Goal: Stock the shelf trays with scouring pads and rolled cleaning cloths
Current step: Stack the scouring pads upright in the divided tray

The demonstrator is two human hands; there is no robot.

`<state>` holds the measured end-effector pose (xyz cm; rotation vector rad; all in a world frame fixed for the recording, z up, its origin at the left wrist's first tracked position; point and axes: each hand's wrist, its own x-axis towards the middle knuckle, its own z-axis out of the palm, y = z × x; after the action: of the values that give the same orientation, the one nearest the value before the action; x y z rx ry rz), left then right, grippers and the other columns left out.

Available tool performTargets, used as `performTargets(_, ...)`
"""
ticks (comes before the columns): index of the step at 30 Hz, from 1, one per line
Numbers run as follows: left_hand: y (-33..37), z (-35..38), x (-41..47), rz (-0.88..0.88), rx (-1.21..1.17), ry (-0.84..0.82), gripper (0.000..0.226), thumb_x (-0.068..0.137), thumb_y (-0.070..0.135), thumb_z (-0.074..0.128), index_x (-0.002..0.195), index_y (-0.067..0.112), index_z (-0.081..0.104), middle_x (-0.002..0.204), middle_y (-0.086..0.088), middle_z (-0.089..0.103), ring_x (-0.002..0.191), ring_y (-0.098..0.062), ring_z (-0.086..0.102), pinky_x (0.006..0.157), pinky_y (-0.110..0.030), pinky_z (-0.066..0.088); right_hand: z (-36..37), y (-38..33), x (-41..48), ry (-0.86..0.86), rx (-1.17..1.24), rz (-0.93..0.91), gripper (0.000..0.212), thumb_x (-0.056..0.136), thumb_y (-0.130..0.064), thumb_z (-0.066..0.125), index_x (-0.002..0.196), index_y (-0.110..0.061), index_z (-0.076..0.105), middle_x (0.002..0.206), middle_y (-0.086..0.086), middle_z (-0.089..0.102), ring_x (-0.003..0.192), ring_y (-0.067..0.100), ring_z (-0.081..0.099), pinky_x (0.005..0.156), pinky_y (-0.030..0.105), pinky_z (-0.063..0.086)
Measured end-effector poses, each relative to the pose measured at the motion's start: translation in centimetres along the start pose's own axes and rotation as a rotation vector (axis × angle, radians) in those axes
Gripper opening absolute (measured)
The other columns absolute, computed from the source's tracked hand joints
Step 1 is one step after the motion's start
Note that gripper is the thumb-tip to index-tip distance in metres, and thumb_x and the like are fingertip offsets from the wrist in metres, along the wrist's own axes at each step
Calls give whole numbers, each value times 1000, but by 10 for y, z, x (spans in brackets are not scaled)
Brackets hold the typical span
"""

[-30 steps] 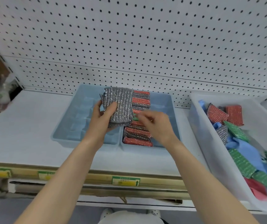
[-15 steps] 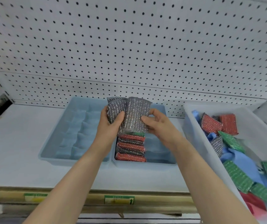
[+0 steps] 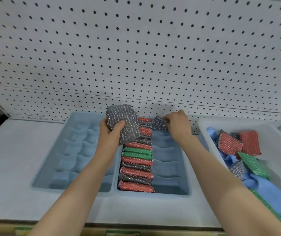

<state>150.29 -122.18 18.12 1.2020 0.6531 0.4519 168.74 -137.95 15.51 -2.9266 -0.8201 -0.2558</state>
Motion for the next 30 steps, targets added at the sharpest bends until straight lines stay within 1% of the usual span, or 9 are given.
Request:
performTargets(3,0,1,5,9,3,-6,52,94,23,61,137,21,32,111,7,60,93,-9,65,70,-27,57,8,-7,7,-2,43,8,47,80,12,54,119,-14,60,98,11,65,107,31,49,70,34,44)
performTargets(6,-3,0,9,13,10,-23,51,93,24,62,135,25,33,117,-2,61,99,-15,65,76,-30,57,27,-11,4,45,22,-89,46,61,19,71,100,-5,66,95,18,63,85,36,59,58,36,47)
performTargets(9,-7,-1,9,-13,-6,-67,47,93,25,62,133,27,37,118,-3,63,100,-14,66,77,-30,56,41,-7,2,-27,81,-87,38,71,11,68,107,-3,67,110,18,58,87,37,61,69,41,51)
performTargets(13,-12,5,8,-62,-58,-114,40,94,26,60,130,25,44,118,-1,65,94,-10,68,78,-31,55,13,-17,-4,95,431,38,20,92,-20,63,110,-13,68,105,4,64,80,21,63,69,26,43)
performTargets(16,-13,17,5,-80,-79,-153,34,95,29,58,127,23,47,112,1,67,87,-9,71,76,-34,58,-17,-38,-16,-216,998,147,32,96,-43,55,101,-16,70,86,-2,69,74,9,61,72,25,51)
performTargets(21,-15,27,4,-96,-37,-176,26,94,38,58,118,29,53,115,-1,69,103,-20,69,95,-49,53,-23,-32,-33,-539,1603,361,24,96,-18,59,114,-3,63,92,4,69,76,15,65,64,25,55)
performTargets(23,-17,28,3,-85,-1,-205,28,93,39,60,119,28,53,117,-2,68,105,-21,68,96,-49,52,-20,-24,-36,-557,1627,382,19,94,-13,62,109,-3,64,92,5,69,79,16,66,70,29,58)
performTargets(26,-20,31,-1,-59,35,-241,30,92,36,62,120,31,52,117,4,67,103,-16,68,94,-43,54,-16,-21,-40,-399,1457,428,10,87,-9,70,91,-4,62,93,14,66,81,23,67,78,39,60)
performTargets(30,-22,32,-1,-24,0,-228,31,92,29,63,121,34,53,116,0,67,100,-16,69,86,-38,57,-16,-24,-45,-410,1557,418,20,88,-2,67,102,10,60,94,17,67,84,26,66,81,38,60)
